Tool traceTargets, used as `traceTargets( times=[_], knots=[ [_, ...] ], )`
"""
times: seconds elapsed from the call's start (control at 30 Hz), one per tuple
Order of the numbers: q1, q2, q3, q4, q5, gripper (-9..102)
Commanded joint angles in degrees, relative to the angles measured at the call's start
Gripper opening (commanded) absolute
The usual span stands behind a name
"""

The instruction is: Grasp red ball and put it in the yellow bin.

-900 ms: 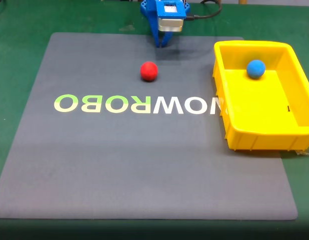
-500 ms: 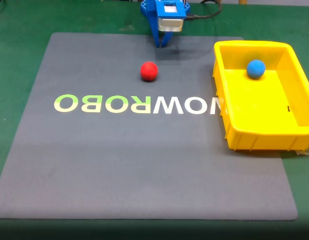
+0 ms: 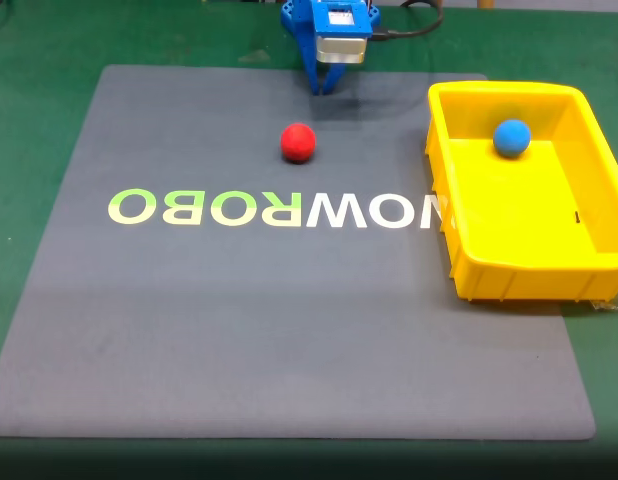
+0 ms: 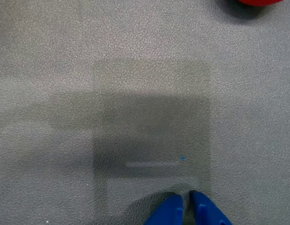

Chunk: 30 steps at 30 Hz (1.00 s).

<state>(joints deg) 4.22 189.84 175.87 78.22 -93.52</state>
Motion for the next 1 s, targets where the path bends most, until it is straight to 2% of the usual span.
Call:
traceTargets(
  times=[0.0, 0.2, 0.23, 0.3, 0.4, 0.7, 0.97],
  knots=[
    [-0.4, 0.7, 1.8, 0.7, 0.2, 0],
    [-0.4, 0.7, 1.8, 0.3, 0.4, 0],
    [-0.4, 0.7, 1.8, 0.2, 0.5, 4],
    [-0.4, 0.6, 1.8, 0.2, 0.4, 23],
    [0.0, 0.6, 1.5, 0.2, 0.1, 33],
    [2.7, -2.3, -4.8, -1.3, -1.8, 34],
    [7.4, -27.8, -17.4, -20.5, -4.2, 33]
  ],
)
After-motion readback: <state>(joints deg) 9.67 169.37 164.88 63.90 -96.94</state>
